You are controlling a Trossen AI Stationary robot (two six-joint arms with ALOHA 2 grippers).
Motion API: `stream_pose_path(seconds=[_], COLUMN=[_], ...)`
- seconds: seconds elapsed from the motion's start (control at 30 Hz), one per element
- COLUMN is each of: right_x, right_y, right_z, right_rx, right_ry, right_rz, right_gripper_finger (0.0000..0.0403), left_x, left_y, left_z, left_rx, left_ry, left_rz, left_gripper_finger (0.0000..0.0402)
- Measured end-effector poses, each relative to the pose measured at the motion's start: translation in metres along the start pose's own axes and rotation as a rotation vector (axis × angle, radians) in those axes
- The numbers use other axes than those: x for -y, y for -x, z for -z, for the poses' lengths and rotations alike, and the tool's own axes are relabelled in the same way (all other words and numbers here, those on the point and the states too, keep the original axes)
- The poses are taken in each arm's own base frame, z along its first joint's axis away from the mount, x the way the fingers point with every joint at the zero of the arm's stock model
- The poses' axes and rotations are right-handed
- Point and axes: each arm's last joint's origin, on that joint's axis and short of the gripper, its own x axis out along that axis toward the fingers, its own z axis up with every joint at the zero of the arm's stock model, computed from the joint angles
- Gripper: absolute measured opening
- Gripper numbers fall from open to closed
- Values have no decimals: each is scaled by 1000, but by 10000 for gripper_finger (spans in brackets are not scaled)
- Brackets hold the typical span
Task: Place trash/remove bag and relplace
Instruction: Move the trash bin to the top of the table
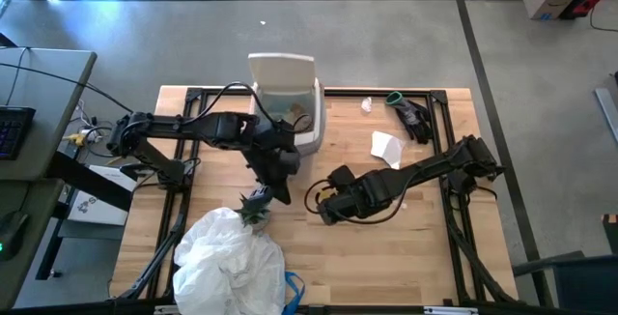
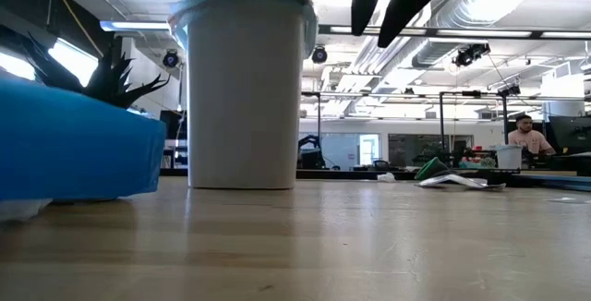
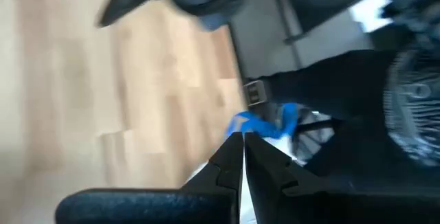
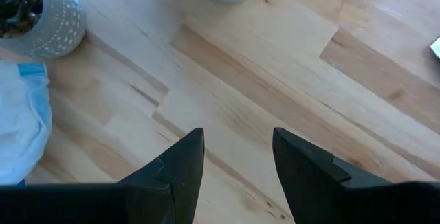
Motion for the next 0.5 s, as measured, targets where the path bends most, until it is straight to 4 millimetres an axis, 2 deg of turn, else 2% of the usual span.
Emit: stream_pose_path(seconds=[0.3,0.5], right_x=[2,4], right_y=[0,2], right_z=[-1,7], right_rx=[-5,-30], right_ry=[-3,-15], right_rz=[21,47], right_gripper_finger=[161,161], left_x=[-22,-29], left_y=[13,18], left_z=[4,5], left_rx=[-24,-26], left_ry=[65,94], left_rz=[-110,-155], left_gripper_finger=[0,0])
